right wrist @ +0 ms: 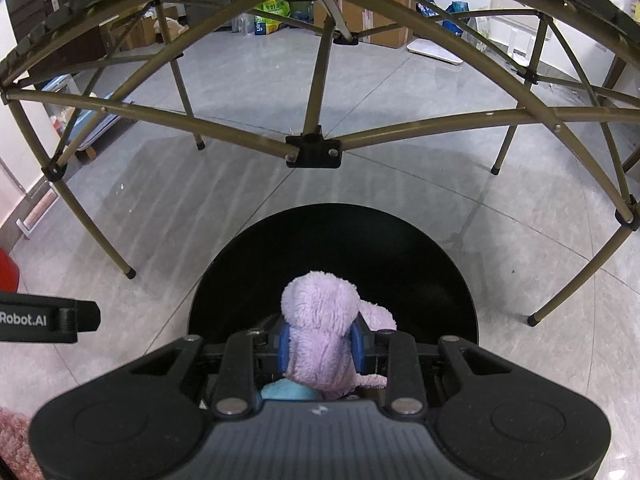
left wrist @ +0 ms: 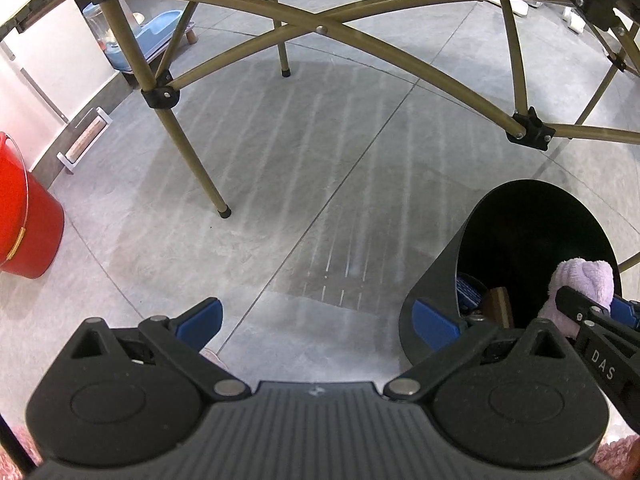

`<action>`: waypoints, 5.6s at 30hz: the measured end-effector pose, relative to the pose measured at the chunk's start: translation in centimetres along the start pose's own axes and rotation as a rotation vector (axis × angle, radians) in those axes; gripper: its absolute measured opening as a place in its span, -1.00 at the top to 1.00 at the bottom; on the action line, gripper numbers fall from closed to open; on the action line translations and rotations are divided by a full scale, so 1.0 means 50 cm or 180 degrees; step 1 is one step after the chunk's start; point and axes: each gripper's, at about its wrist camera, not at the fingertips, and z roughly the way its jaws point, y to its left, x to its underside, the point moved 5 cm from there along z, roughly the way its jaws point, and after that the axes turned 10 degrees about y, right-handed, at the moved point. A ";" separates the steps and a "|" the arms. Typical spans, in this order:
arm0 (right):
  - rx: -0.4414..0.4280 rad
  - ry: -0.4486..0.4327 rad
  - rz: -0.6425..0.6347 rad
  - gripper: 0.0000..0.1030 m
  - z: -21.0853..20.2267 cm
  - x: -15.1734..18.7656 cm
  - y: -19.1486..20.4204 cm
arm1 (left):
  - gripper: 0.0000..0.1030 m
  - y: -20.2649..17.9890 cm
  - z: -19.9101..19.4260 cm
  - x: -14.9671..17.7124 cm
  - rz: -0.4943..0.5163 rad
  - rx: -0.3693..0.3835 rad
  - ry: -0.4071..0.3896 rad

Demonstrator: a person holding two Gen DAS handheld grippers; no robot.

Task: Collect trash
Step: 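Lower the pink hat into the bin and open the right tool, then raise both tools back up toward the items on the table, then grasp the yellow-white plush with the left tool while the right tool grasps the white sponge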

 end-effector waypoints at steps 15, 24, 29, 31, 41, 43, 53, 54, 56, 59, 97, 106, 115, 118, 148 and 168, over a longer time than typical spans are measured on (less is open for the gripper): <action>0.0124 0.0109 0.0168 -0.91 0.013 0.000 -0.018 | -1.00 -0.002 0.005 0.000 -0.0002 -0.0020 0.0025; 0.0136 0.0118 0.0174 -0.91 0.013 0.000 -0.019 | -1.00 -0.010 0.004 0.001 0.0018 -0.0007 0.0036; 0.0139 0.0116 0.0175 -0.91 0.012 0.001 -0.019 | -1.00 -0.011 0.001 0.002 0.0029 0.0010 0.0030; 0.0138 0.0114 0.0168 -0.91 0.012 0.001 -0.019 | -1.00 -0.009 0.000 0.002 0.0031 0.0014 0.0025; 0.0100 0.0015 0.0167 -0.93 -0.013 -0.007 -0.019 | -1.00 -0.017 -0.025 -0.005 0.0033 0.0046 -0.0146; 0.0105 -0.0016 0.0169 -0.94 -0.019 -0.009 -0.020 | -1.00 -0.017 -0.035 -0.007 0.0027 -0.0002 -0.0259; 0.0177 -0.0293 0.0162 -0.96 -0.076 -0.024 -0.034 | -1.00 -0.018 -0.088 -0.017 -0.0034 -0.0034 -0.0646; 0.0190 -0.0338 0.0150 -0.96 -0.085 -0.025 -0.036 | -1.00 -0.016 -0.095 -0.018 -0.0055 -0.0030 -0.0694; 0.0212 -0.0437 0.0133 -0.96 -0.106 -0.024 -0.043 | -1.00 -0.011 -0.111 -0.017 -0.0082 -0.0027 -0.0793; 0.0178 -0.0559 0.0161 -0.98 -0.133 -0.023 -0.054 | -1.00 -0.008 -0.135 -0.016 -0.0112 0.0003 -0.0913; -0.0035 -0.2005 0.0608 -1.00 -0.397 -0.222 -0.284 | -1.00 -0.231 -0.398 -0.234 0.0299 0.0286 -0.1779; 0.0018 -0.2032 0.0530 -1.00 -0.348 -0.338 -0.323 | -1.00 -0.307 -0.362 -0.356 0.0390 0.0373 -0.1619; 0.0053 -0.2099 0.0546 -1.00 -0.302 -0.453 -0.357 | -1.00 -0.380 -0.299 -0.443 0.0531 0.0380 -0.1495; 0.0015 -0.2099 0.0583 -1.00 -0.287 -0.478 -0.369 | -1.00 -0.390 -0.278 -0.468 0.0547 0.0377 -0.1427; -0.0029 -0.1851 0.0651 -1.00 -0.200 -0.520 -0.362 | 0.04 -0.406 -0.236 -0.502 0.0646 0.0536 -0.1434; 0.0315 -0.1674 0.0018 -0.96 -0.170 -0.630 -0.209 | 0.04 -0.144 -0.322 -0.552 0.0036 0.0445 -0.1740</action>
